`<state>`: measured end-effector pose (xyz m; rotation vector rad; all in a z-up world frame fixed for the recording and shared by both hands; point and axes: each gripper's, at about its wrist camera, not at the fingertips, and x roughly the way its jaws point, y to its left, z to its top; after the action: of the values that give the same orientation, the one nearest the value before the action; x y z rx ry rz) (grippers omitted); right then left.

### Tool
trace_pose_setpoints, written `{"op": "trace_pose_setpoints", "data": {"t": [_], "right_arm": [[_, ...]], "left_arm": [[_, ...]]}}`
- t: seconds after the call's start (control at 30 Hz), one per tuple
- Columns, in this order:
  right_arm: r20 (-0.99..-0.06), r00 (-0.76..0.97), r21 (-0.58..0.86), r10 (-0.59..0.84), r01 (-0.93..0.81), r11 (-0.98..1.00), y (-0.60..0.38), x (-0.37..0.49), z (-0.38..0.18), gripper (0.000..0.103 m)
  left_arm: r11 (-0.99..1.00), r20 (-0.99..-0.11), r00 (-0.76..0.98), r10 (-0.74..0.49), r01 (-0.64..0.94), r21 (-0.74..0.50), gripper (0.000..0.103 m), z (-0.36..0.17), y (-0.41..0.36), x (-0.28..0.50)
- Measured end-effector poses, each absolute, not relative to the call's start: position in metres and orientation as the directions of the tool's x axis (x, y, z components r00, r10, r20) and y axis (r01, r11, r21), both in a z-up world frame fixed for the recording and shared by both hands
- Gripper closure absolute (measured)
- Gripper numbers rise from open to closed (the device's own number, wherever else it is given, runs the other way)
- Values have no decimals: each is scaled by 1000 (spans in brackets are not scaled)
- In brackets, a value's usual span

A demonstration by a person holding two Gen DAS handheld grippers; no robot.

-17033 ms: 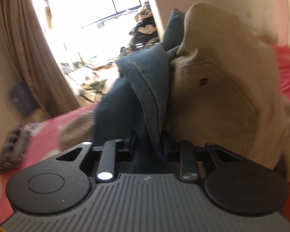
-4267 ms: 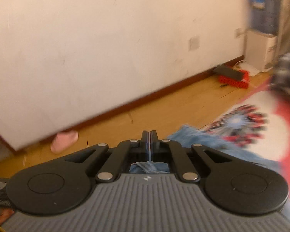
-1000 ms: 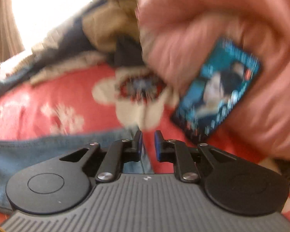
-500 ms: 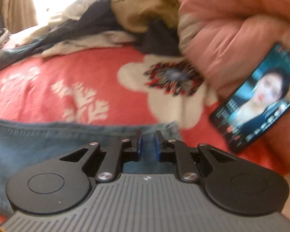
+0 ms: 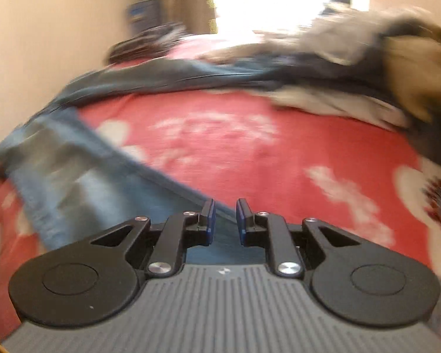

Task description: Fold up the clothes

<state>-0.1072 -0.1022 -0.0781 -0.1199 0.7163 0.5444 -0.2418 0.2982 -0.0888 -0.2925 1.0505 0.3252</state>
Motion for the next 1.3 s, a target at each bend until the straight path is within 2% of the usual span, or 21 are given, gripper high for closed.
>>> {"op": "trace_pose_setpoints", "data": {"t": [0.13, 0.27, 0.47, 0.53, 0.6, 0.77, 0.83, 0.9, 0.93, 0.97, 1.07, 1.1, 1.13, 1.23, 1.3], "right_arm": [[-675, 483, 106, 558, -684, 721, -56, -113, -71, 85], [-690, 345, 115, 637, -816, 567, -10, -123, -69, 77], [-730, 236, 28, 642, -927, 374, 39, -159, -79, 70], [-738, 233, -18, 633, -945, 328, 47, -171, -80, 62], [-740, 246, -59, 626, -951, 303, 52, -178, -82, 60], [-738, 285, -140, 612, -951, 274, 61, -182, -88, 59], [-736, 302, -175, 606, -949, 261, 62, -182, -91, 59], [-733, 319, -210, 601, -946, 246, 63, -183, -94, 59], [-739, 327, -219, 589, -943, 249, 65, -181, -97, 59], [-747, 335, -227, 574, -940, 253, 67, -179, -101, 59], [-754, 354, -234, 553, -932, 278, 70, -174, -106, 68], [-753, 360, -232, 551, -929, 289, 71, -173, -106, 86], [-749, 370, -241, 549, -925, 295, 71, -172, -104, 96], [-722, 370, -223, 584, -924, 309, 63, -167, -87, 98], [-712, 348, -181, 609, -930, 320, 57, -162, -76, 98]], "left_arm": [[806, -843, 527, 108, -543, -236, 48, -88, 335, -258], [693, -807, 588, 59, -605, -391, 47, -98, 357, -266], [517, -738, 675, 18, -638, -571, 46, -108, 379, -287], [437, -704, 710, 21, -640, -632, 45, -110, 384, -303], [376, -689, 723, 54, -654, -657, 44, -114, 389, -313], [351, -716, 684, 136, -710, -611, 45, -125, 396, -300], [362, -723, 668, 175, -727, -584, 49, -126, 397, -293], [367, -729, 652, 208, -743, -560, 61, -127, 400, -287], [370, -731, 646, 219, -748, -551, 76, -124, 401, -286], [372, -733, 640, 230, -754, -542, 83, -121, 402, -285], [377, -738, 621, 262, -770, -514, 95, -112, 405, -282], [379, -740, 615, 273, -776, -504, 96, -109, 407, -281], [384, -739, 611, 283, -779, -497, 96, -105, 408, -280], [445, -704, 644, 299, -747, -494, 96, -76, 414, -286], [498, -709, 635, 307, -742, -449, 96, -68, 418, -284]]}}
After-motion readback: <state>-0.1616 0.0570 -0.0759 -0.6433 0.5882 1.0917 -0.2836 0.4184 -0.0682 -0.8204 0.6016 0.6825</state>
